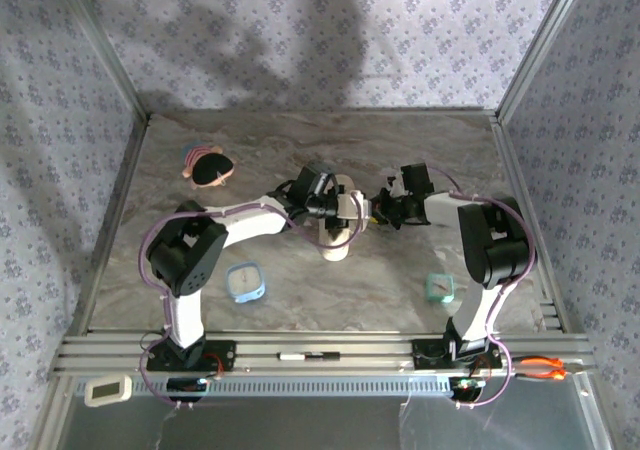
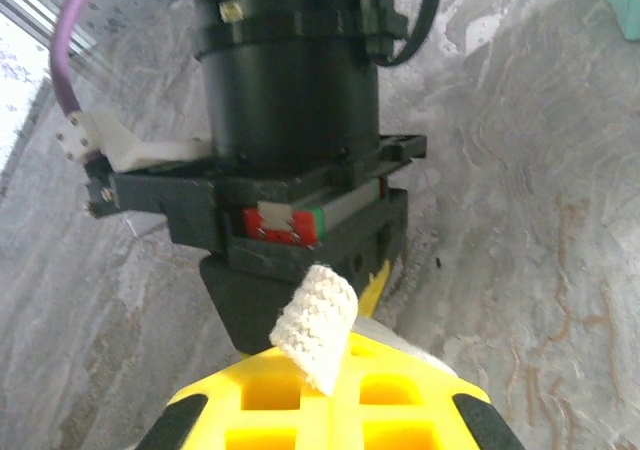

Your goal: Tie the shoes

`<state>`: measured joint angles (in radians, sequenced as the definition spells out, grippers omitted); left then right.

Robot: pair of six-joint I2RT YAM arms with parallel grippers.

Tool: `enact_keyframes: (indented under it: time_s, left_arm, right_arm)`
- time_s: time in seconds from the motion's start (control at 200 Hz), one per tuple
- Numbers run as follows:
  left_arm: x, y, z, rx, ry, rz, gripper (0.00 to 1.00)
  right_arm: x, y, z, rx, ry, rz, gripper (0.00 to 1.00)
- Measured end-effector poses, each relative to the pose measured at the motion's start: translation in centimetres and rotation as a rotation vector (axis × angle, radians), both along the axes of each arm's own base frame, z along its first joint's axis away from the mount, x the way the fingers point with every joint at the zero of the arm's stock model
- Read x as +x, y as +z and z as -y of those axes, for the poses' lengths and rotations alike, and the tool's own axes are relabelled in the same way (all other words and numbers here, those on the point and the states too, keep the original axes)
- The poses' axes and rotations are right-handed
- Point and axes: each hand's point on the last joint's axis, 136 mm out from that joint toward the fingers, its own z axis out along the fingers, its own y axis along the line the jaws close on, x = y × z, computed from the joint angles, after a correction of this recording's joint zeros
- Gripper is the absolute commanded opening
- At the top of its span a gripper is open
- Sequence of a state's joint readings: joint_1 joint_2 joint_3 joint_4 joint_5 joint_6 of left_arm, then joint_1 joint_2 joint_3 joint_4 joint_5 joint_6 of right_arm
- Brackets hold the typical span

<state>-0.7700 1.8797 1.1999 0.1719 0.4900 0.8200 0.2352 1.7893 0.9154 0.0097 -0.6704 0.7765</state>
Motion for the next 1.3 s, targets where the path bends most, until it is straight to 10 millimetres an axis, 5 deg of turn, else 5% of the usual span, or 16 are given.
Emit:
enact_keyframes:
  time_s: [0.265, 0.845, 1.299]
  left_arm:
    - [1.1, 0.8, 0.8, -0.053, 0.006, 0.045, 0.0]
    - [5.0, -1.1, 0.5, -0.128, 0.073, 0.044, 0.0]
    - [5.3, -0.4, 0.2, -0.192, 0.086, 0.017, 0.01]
  right_arm:
    - [0.3, 1.3, 0.1, 0.003, 0.001, 0.025, 0.0]
    - [0.9, 3.0, 0.5, 0.007, -0.01, 0.018, 0.0]
    - [1.4, 4.9, 0.5, 0.002, -0.002, 0.039, 0.0]
